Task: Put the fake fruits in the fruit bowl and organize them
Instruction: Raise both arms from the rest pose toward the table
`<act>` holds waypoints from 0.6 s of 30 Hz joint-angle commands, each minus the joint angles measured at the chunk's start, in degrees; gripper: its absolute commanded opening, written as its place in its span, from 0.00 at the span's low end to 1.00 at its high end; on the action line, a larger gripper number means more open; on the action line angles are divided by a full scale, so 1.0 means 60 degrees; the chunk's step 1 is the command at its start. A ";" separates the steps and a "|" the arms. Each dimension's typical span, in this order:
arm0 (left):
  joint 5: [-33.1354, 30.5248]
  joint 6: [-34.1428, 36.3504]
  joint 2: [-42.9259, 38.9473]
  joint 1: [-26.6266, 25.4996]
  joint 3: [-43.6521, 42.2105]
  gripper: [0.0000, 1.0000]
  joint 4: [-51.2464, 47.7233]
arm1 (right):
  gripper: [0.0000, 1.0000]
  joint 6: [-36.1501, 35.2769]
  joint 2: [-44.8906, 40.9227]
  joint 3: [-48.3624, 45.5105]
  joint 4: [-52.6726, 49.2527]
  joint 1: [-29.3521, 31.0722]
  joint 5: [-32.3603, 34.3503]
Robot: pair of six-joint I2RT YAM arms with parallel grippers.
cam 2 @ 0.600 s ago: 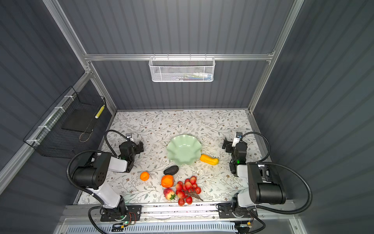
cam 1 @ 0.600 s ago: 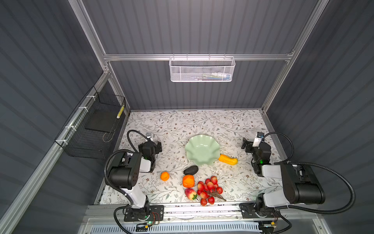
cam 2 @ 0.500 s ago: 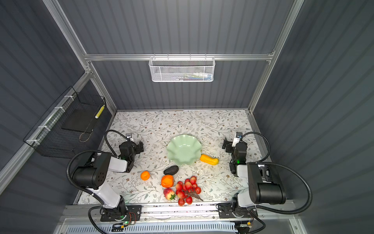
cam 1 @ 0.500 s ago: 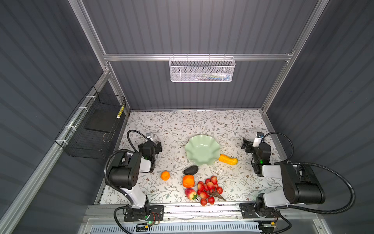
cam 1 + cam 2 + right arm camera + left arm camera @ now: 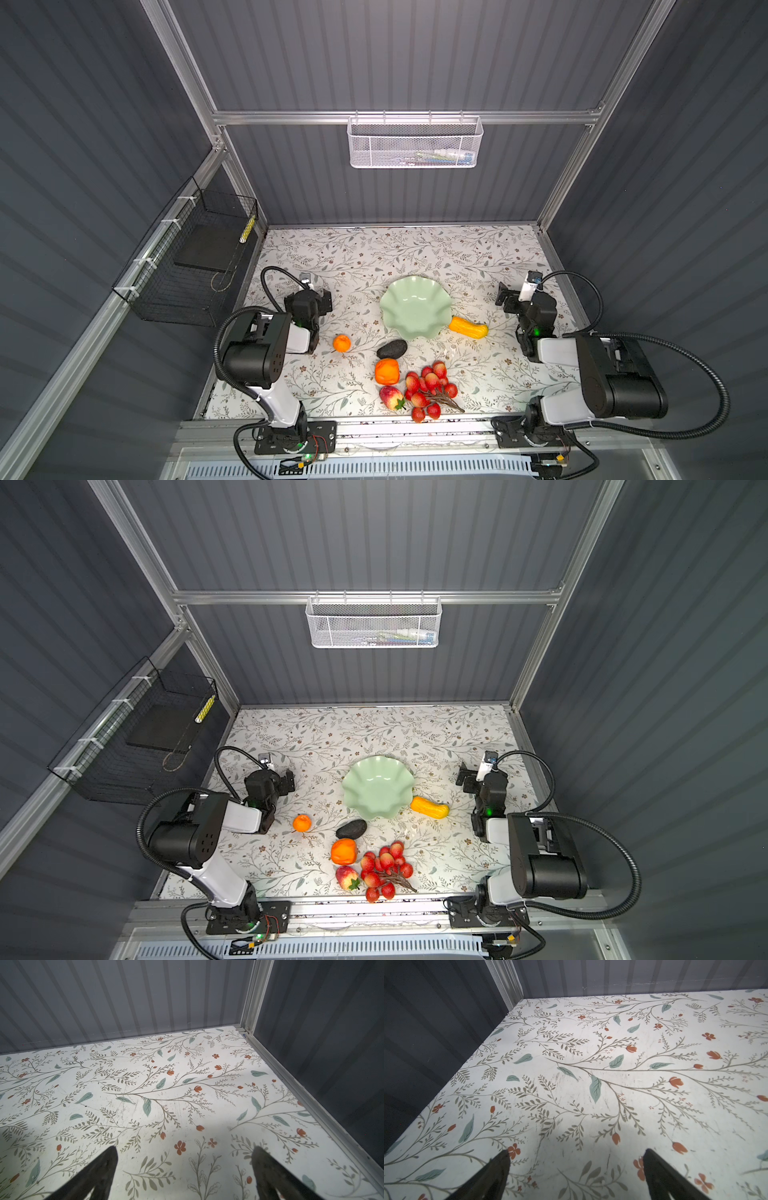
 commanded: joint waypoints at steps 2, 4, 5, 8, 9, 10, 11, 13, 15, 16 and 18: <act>-0.0060 -0.0095 0.0040 0.0059 0.0135 1.00 0.0152 | 0.99 0.0059 -0.0061 0.0171 0.0014 -0.0023 -0.0088; -0.0073 -0.0100 0.0033 0.0059 0.0125 1.00 0.0165 | 0.99 0.0059 -0.0081 0.0158 0.0029 -0.0023 -0.0098; -0.0071 -0.0097 0.0030 0.0059 0.0122 1.00 0.0167 | 0.99 0.0059 -0.0076 0.0157 0.0029 -0.0019 -0.0099; -0.0058 -0.0097 0.0019 0.0059 0.0106 1.00 0.0183 | 0.99 0.0065 -0.0100 0.0128 0.0109 -0.0012 -0.0018; -0.0052 -0.0097 0.0019 0.0059 0.0104 1.00 0.0183 | 0.99 0.0167 -0.0250 0.0173 -0.0082 -0.0008 0.0190; -0.0049 -0.0097 0.0019 0.0059 0.0113 1.00 0.0197 | 0.99 0.0254 -0.0528 0.0298 -0.0575 -0.0008 0.0403; -0.0053 -0.0097 0.0019 0.0059 0.0092 1.00 0.0201 | 0.99 0.0298 -0.0779 0.0455 -0.1105 -0.0008 0.0567; -0.0052 -0.0090 -0.0004 0.0059 0.0076 1.00 0.0270 | 0.99 0.0473 -0.1261 0.1020 -0.2567 -0.0006 0.0989; -0.0053 -0.0057 -0.0160 0.0059 0.0151 1.00 0.0084 | 0.99 0.0972 -0.1648 0.1768 -0.4434 -0.0008 0.1195; -0.0063 -0.0040 -0.0410 0.0052 0.0283 1.00 -0.0356 | 0.99 0.1562 -0.1883 0.2196 -0.5427 -0.0008 0.1187; -0.0207 -0.0176 -0.1034 0.0053 0.0804 1.00 -0.1936 | 0.99 0.3876 -0.2300 0.2887 -0.7125 -0.0079 0.1128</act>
